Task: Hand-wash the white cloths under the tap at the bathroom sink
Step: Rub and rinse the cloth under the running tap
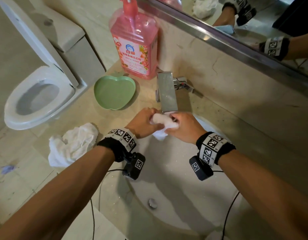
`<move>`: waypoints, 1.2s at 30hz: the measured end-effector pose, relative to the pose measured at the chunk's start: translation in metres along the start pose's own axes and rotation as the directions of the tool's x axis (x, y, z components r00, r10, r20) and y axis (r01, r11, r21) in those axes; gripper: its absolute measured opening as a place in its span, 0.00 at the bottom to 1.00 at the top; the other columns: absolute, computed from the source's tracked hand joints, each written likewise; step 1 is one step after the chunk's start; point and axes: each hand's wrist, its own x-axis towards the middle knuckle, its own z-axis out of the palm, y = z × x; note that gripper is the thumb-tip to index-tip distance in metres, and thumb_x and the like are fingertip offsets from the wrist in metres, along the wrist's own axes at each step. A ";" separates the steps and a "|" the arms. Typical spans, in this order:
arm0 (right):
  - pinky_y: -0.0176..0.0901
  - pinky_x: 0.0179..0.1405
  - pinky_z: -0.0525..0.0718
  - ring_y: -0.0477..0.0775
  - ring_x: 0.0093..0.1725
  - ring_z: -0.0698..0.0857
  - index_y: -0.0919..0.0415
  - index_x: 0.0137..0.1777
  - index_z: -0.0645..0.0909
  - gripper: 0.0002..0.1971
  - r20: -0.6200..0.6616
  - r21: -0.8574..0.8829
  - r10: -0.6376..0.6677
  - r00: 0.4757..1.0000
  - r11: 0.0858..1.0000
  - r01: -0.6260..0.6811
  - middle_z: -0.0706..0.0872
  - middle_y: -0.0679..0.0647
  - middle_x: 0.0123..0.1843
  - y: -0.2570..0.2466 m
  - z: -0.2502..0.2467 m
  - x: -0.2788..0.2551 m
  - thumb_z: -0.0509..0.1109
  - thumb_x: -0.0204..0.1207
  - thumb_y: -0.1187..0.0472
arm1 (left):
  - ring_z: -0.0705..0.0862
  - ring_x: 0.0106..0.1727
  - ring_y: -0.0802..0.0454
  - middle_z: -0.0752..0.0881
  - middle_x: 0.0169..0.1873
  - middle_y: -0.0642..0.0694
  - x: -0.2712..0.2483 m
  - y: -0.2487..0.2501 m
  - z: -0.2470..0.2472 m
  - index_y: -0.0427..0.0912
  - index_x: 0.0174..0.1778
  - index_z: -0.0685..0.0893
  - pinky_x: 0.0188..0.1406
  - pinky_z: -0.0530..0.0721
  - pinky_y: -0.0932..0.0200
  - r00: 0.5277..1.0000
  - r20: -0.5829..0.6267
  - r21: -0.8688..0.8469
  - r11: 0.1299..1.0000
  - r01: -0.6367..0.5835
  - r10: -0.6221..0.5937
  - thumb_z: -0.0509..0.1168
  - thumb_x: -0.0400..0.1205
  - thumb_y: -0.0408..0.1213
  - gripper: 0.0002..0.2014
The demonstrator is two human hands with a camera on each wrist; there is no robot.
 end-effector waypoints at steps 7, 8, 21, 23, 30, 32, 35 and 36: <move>0.35 0.23 0.67 0.45 0.24 0.73 0.57 0.30 0.80 0.21 -0.024 -0.018 0.141 0.990 0.990 -0.142 0.77 0.49 0.24 0.028 -0.026 -0.012 0.78 0.71 0.40 | 0.81 0.40 0.53 0.82 0.39 0.54 0.005 0.000 -0.001 0.51 0.47 0.76 0.37 0.75 0.58 0.996 -0.084 -0.017 0.999 0.040 -0.041 0.69 0.81 0.51 0.10; 0.32 0.21 0.66 0.43 0.22 0.71 0.55 0.27 0.77 0.23 -0.035 -0.018 0.143 0.989 0.989 -0.143 0.75 0.47 0.22 0.029 -0.028 -0.012 0.77 0.72 0.40 | 0.81 0.40 0.50 0.82 0.39 0.52 0.005 0.001 0.000 0.48 0.51 0.76 0.36 0.74 0.57 0.994 -0.096 0.036 0.997 0.065 -0.061 0.66 0.82 0.53 0.13; 0.32 0.45 0.74 0.44 0.47 0.84 0.53 0.54 0.84 0.17 0.016 0.055 0.092 0.996 0.994 -0.093 0.85 0.43 0.46 -0.021 0.032 0.016 0.80 0.69 0.48 | 0.87 0.52 0.49 0.87 0.48 0.51 -0.011 0.014 0.008 0.52 0.46 0.85 0.58 0.85 0.44 0.950 -0.004 -0.404 0.870 0.284 -0.313 0.62 0.78 0.53 0.11; 0.32 0.51 0.70 0.48 0.51 0.81 0.56 0.58 0.81 0.15 0.009 -0.010 0.110 0.994 0.994 -0.110 0.82 0.48 0.50 -0.023 0.033 0.024 0.75 0.74 0.54 | 0.87 0.52 0.53 0.87 0.49 0.55 -0.017 0.010 0.004 0.53 0.46 0.86 0.58 0.83 0.51 0.955 0.049 -0.428 0.857 0.285 -0.293 0.59 0.75 0.50 0.12; 0.29 0.43 0.81 0.44 0.44 0.85 0.56 0.56 0.85 0.15 0.049 0.439 0.244 0.969 0.866 -0.240 0.87 0.46 0.47 -0.009 0.014 0.026 0.69 0.75 0.74 | 0.77 0.70 0.52 0.78 0.68 0.50 -0.013 -0.021 -0.015 0.46 0.73 0.70 0.71 0.75 0.55 0.974 0.180 -0.148 0.975 0.165 -0.137 0.79 0.72 0.37 0.35; 0.41 0.51 0.86 0.49 0.50 0.88 0.57 0.57 0.86 0.15 0.069 0.504 0.222 0.973 0.833 -0.226 0.89 0.49 0.50 -0.008 0.008 0.025 0.72 0.74 0.73 | 0.79 0.66 0.56 0.78 0.66 0.56 -0.006 -0.018 -0.009 0.50 0.78 0.69 0.66 0.74 0.61 0.960 0.251 -0.097 0.984 0.149 -0.121 0.81 0.69 0.41 0.41; 0.55 0.58 0.88 0.57 0.56 0.91 0.49 0.50 0.91 0.14 0.075 0.585 0.221 0.972 0.780 -0.222 0.93 0.53 0.51 -0.005 0.002 0.021 0.76 0.70 0.68 | 0.84 0.62 0.50 0.84 0.63 0.53 0.008 -0.014 0.004 0.50 0.72 0.77 0.66 0.81 0.53 0.925 0.317 -0.053 0.970 0.237 -0.208 0.80 0.66 0.45 0.37; 0.56 0.59 0.88 0.58 0.57 0.91 0.48 0.49 0.91 0.13 0.083 0.596 0.201 0.976 0.775 -0.210 0.93 0.54 0.52 -0.003 0.000 0.018 0.77 0.68 0.67 | 0.85 0.61 0.48 0.87 0.61 0.49 0.011 -0.011 0.008 0.49 0.69 0.80 0.65 0.82 0.51 0.915 0.328 0.040 0.971 0.236 -0.236 0.78 0.66 0.49 0.34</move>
